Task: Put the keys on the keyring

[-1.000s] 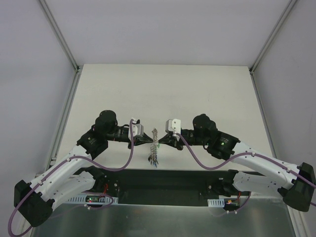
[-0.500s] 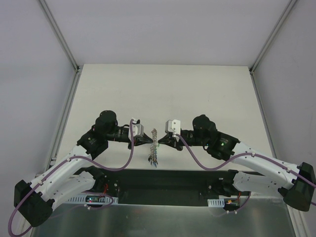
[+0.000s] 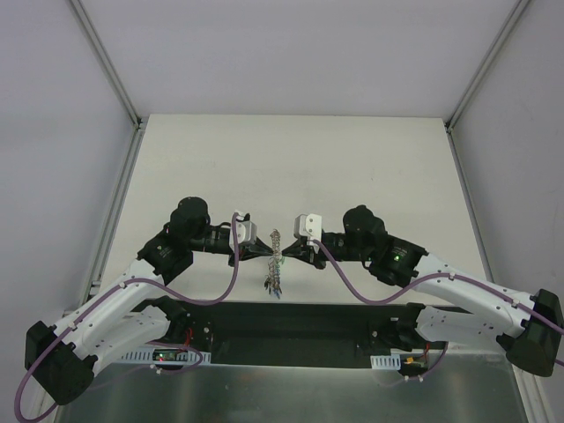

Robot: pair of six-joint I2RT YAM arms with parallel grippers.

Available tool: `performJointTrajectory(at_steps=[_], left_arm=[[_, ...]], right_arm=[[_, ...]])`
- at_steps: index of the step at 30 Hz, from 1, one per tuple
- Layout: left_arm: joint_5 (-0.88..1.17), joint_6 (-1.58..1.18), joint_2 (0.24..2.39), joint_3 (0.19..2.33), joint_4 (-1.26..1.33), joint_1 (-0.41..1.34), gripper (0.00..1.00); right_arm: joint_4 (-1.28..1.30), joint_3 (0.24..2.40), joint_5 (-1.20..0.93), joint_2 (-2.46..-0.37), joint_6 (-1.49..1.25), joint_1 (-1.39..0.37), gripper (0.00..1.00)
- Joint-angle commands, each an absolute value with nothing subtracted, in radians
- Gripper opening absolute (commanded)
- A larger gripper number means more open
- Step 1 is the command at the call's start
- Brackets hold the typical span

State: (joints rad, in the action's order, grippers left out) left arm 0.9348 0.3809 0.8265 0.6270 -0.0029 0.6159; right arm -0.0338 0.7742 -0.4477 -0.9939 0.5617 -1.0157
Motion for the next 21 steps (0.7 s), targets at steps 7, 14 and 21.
performJointTrajectory(at_steps=[7, 14, 21], left_arm=[[0.983, 0.377, 0.819, 0.638, 0.074, 0.621, 0.0], [0.985, 0.377, 0.819, 0.638, 0.074, 0.621, 0.0], [0.977, 0.379, 0.819, 0.637, 0.074, 0.621, 0.0]], right_arm=[[-0.087, 0.796, -0.445, -1.002, 0.56, -1.026, 0.01], [-0.086, 0.798, -0.423, -1.005, 0.561, -1.032, 0.01], [-0.091, 0.792, -0.417, -0.98, 0.56, -1.035, 0.01]])
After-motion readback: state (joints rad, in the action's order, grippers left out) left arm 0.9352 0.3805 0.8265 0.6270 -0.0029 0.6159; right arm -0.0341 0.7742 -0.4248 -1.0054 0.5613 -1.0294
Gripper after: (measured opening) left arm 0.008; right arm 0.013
